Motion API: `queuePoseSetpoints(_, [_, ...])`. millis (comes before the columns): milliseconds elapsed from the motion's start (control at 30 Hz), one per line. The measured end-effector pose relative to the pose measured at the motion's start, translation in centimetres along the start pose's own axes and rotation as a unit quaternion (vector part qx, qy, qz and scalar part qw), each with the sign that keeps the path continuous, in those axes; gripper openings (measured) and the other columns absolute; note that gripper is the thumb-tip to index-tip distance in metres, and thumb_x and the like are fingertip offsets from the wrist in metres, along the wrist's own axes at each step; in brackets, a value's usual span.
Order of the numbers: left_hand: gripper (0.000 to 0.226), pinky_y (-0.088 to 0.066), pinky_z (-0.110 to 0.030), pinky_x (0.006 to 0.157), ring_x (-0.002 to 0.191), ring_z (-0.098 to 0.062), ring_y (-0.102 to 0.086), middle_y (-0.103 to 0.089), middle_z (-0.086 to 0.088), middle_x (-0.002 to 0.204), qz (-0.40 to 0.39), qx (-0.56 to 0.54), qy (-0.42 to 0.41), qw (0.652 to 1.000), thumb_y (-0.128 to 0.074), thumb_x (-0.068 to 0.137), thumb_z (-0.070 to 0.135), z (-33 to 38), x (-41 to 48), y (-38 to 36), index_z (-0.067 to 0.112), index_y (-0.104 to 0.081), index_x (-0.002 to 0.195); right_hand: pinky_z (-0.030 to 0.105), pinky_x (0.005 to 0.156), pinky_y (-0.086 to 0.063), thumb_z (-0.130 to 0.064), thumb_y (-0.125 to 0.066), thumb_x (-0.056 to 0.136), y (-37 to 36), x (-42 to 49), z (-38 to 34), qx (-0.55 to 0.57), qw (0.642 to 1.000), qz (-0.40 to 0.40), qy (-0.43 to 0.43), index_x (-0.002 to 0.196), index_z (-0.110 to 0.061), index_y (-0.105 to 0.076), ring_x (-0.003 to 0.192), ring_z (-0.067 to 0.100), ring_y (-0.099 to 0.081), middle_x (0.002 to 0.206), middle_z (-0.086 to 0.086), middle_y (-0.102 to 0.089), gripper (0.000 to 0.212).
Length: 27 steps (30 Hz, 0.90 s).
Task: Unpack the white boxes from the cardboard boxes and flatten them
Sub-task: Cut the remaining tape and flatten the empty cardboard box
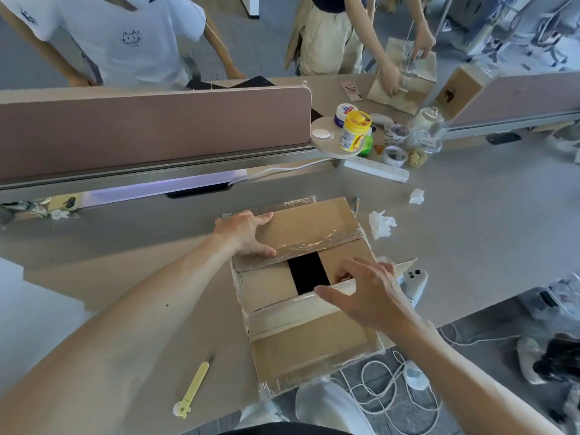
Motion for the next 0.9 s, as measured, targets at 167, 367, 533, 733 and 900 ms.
queuePoseSetpoints(167, [0.124, -0.031, -0.057, 0.109, 0.137, -0.030, -0.040, -0.038, -0.004, 0.152, -0.010, 0.015, -0.002, 1.000, -0.057, 0.052, 0.095, 1.0, -0.5, -0.1, 0.044, -0.011, 0.155, 0.030, 0.080, -0.047, -0.061, -0.062, 0.080, 0.5, -3.0, 2.7, 0.034, 0.985, -0.094, -0.139, 0.091, -0.035, -0.067, 0.090, 0.009, -0.059, 0.091, -0.014, -0.063, 0.029])
queuePoseSetpoints(367, [0.141, -0.027, -0.058, 0.109, 0.141, -0.036, -0.027, -0.027, -0.011, 0.155, -0.003, 0.065, 0.007, 0.998, -0.065, 0.043, 0.091, 1.9, -1.5, -1.0, 0.038, 0.002, 0.156, 0.051, 0.114, -0.020, -0.065, -0.057, 0.080, -4.2, -1.1, 6.1, -0.050, 0.974, -0.092, -0.199, 0.147, -0.042, -0.024, 0.143, 0.031, -0.017, 0.154, 0.002, -0.016, 0.078])
queuePoseSetpoints(533, [0.114, -0.040, -0.044, 0.105, 0.135, -0.031, -0.040, -0.038, -0.010, 0.152, -0.045, -0.005, -0.010, 0.999, -0.064, 0.064, 0.072, 1.5, -1.2, 0.9, 0.036, -0.011, 0.158, 0.057, 0.115, -0.009, -0.078, -0.054, 0.071, -6.3, 0.3, 6.4, -0.062, 0.969, -0.089, -0.223, 0.147, -0.043, -0.015, 0.146, 0.033, 0.000, 0.158, 0.008, -0.004, 0.092])
queuePoseSetpoints(733, [0.080, -0.040, -0.040, 0.106, 0.122, -0.017, -0.048, -0.052, 0.008, 0.137, -0.110, -0.188, -0.026, 0.976, -0.061, 0.059, 0.077, -0.3, -0.5, 3.9, 0.050, -0.054, 0.134, 0.058, 0.108, -0.016, -0.075, -0.060, 0.065, -5.7, 1.2, 6.7, -0.065, 0.966, -0.084, -0.235, 0.144, -0.043, -0.016, 0.140, 0.038, -0.009, 0.154, 0.009, -0.007, 0.095])
queuePoseSetpoints(900, [0.033, -0.046, -0.031, 0.093, 0.106, -0.010, -0.060, -0.069, 0.015, 0.107, -0.035, -0.250, -0.017, 0.968, -0.075, 0.068, 0.060, -0.8, 0.1, 7.5, 0.039, -0.075, 0.094, 0.056, 0.101, -0.026, -0.068, -0.061, 0.070, -5.5, 1.8, 7.6, -0.090, 0.967, -0.085, -0.222, 0.141, -0.040, -0.019, 0.130, 0.036, -0.026, 0.144, 0.009, -0.019, 0.087])
Point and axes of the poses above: each hand's wrist, its own x-axis towards the middle knuckle, its own y-axis out of the back of the hand, z = x × y, the point moved 3 cm from there along x, towards the middle knuckle
